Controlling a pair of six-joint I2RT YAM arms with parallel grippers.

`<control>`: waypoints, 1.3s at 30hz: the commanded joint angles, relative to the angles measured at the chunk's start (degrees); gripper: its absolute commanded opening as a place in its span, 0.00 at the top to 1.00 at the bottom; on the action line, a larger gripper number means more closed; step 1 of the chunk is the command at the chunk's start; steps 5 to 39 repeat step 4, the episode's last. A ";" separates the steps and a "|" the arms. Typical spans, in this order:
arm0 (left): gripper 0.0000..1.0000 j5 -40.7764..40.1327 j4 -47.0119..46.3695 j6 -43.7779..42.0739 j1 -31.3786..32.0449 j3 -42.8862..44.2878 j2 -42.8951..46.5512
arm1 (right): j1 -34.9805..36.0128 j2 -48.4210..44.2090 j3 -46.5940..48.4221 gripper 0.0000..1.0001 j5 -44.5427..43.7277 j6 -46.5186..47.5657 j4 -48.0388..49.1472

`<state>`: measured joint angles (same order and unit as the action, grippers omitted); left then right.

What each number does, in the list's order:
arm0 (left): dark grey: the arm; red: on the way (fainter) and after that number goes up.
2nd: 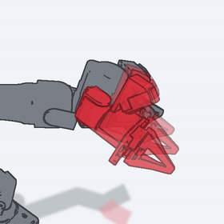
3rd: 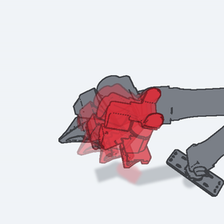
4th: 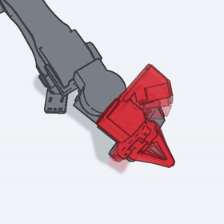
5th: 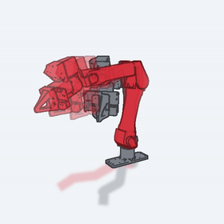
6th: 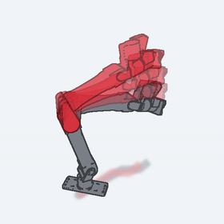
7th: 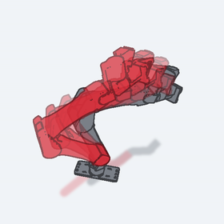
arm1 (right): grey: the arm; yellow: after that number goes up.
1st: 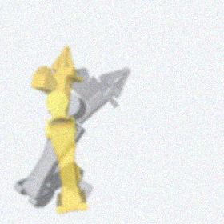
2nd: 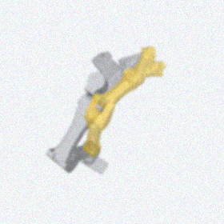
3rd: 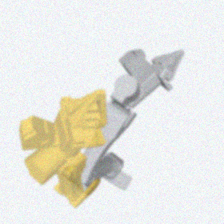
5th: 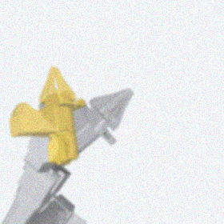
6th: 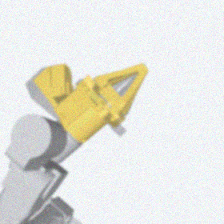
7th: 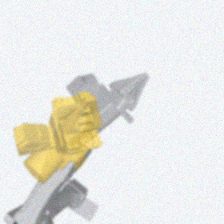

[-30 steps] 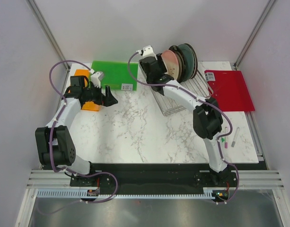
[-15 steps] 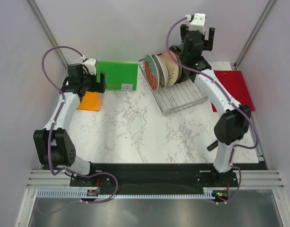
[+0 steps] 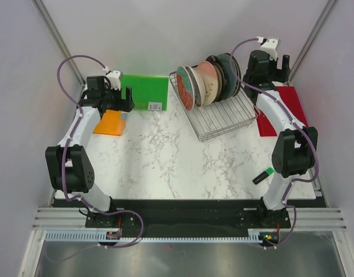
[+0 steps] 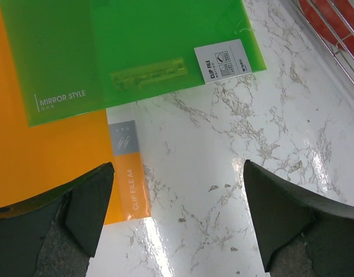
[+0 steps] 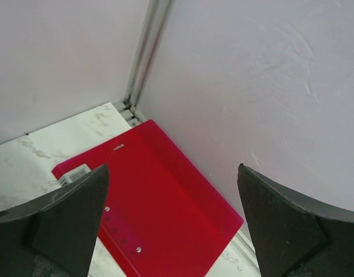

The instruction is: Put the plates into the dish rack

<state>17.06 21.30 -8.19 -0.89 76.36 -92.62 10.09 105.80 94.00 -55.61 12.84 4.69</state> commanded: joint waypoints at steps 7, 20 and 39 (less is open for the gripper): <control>0.00 1.31 0.59 -0.07 0.18 5.20 -0.98 | -3.32 -3.23 0.66 0.02 -0.20 -7.38 -4.60; 0.00 1.31 0.59 -0.07 0.18 5.20 -0.98 | -3.32 -3.23 0.66 0.02 -0.20 -7.38 -4.60; 0.00 1.31 0.59 -0.07 0.18 5.20 -0.98 | -3.32 -3.23 0.66 0.02 -0.20 -7.38 -4.60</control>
